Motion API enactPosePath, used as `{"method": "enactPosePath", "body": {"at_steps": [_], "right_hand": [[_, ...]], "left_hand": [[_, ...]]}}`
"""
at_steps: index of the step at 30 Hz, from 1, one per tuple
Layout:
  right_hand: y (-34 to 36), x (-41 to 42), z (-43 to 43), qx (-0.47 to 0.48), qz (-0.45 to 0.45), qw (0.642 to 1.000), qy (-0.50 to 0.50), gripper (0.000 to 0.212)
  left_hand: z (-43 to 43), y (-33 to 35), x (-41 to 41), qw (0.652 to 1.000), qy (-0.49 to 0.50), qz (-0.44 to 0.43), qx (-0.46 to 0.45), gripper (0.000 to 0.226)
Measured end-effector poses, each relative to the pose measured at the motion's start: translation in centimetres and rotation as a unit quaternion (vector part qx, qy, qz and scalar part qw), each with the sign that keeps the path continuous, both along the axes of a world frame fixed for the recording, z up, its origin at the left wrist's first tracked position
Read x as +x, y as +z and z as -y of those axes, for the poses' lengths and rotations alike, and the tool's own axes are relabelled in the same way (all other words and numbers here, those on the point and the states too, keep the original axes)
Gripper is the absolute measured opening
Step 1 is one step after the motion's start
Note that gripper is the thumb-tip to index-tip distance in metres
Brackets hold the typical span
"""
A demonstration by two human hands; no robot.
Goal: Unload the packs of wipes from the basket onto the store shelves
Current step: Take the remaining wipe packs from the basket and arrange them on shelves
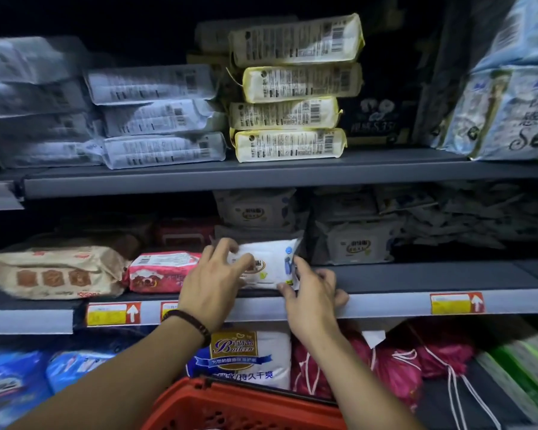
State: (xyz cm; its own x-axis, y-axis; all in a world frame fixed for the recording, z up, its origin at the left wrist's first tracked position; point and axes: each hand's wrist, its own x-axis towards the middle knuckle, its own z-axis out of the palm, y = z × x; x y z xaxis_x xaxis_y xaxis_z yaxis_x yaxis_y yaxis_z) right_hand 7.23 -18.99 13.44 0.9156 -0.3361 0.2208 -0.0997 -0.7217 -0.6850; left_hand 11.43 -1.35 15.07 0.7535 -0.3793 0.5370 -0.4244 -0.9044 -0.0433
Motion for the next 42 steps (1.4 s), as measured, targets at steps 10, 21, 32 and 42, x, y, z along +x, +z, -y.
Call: {"method": "enactPosePath", "body": {"at_steps": [10, 21, 32, 42], "right_hand": [[-0.7, -2.4, 0.0, -0.015, 0.015, 0.999, -0.045, 0.061], [-5.6, -11.9, -1.6, -0.221, -0.247, 0.903, 0.272, 0.033], [-18.2, -16.7, -0.3, -0.274, -0.52, 0.752, 0.3, 0.046], [-22.8, -17.4, 0.3, -0.253, -0.54, 0.754, 0.275, 0.041]], "left_hand": [[-0.4, 0.8, -2.0, 0.997, -0.009, -0.078, 0.007, 0.048], [-4.6, -7.4, -14.4, 0.888, -0.103, -0.436, 0.106, 0.033], [-3.3, -16.2, -23.4, 0.665, -0.227, -0.651, 0.287, 0.063], [2.1, -17.5, -26.7, 0.67, -0.315, -0.634, 0.225, 0.091]]}}
